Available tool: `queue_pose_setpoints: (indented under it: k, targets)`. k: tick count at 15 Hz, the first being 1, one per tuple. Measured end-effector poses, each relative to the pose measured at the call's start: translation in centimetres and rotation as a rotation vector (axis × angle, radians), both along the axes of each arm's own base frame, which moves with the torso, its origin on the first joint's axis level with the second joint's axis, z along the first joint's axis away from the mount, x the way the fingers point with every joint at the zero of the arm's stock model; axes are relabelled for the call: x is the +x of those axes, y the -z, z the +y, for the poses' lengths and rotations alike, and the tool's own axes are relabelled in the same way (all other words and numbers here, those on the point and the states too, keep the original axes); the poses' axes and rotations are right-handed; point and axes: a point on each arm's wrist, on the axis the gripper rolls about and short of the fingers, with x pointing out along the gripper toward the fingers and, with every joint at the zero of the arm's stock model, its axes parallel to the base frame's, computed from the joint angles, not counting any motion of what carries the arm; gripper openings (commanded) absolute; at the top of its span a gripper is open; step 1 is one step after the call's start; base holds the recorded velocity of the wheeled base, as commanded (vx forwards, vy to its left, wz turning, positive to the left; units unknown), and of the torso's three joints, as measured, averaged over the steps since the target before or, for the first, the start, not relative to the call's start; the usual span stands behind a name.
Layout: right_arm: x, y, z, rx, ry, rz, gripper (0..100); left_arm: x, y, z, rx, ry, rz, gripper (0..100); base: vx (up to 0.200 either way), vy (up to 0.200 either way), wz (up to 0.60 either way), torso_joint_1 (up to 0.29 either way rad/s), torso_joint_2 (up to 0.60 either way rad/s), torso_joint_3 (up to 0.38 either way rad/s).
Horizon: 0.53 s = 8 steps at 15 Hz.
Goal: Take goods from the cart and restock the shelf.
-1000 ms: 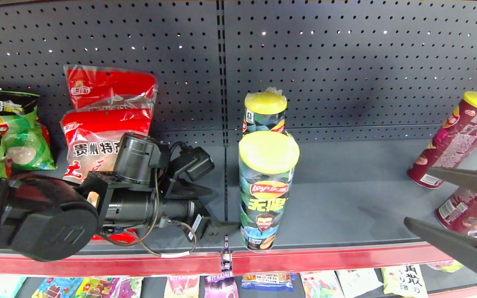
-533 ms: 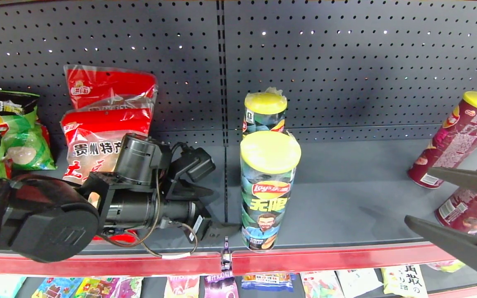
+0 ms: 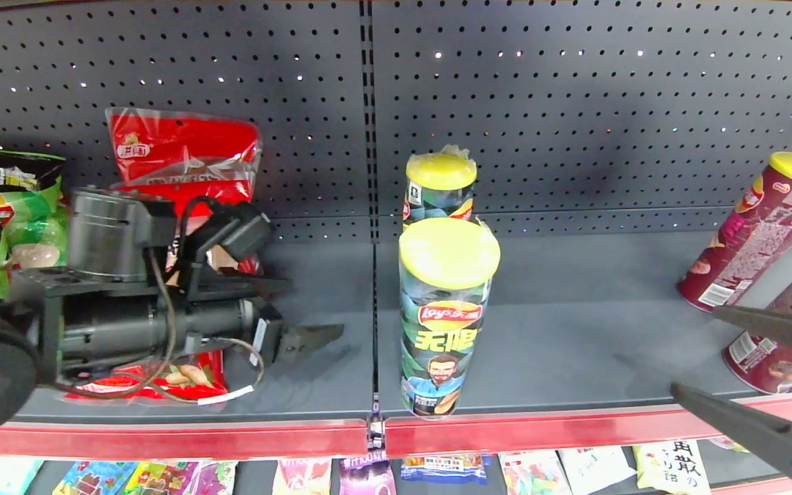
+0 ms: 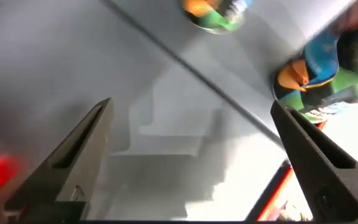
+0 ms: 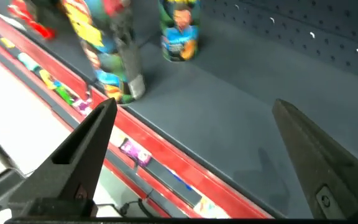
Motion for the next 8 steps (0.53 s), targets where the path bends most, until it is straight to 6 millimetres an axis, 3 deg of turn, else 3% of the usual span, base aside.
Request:
queue_pose_setpoints:
  k: [3, 8]
  targets:
    - [-1.8, 1.9, -1.4, -0.031, 0.07, 0.028, 100, -4.8, -2.4, 4.3, -0.068, -0.166, -0.041, 100, 0.0, 0.0, 0.0, 0.0, 0.0, 0.0]
    - [-5.7, 3.6, -4.4, -0.054, 0.301, 0.079, 100, -15.3, -2.7, 9.1, -0.087, -0.502, -0.012, 100, 0.0, 0.0, 0.0, 0.0, 0.0, 0.0]
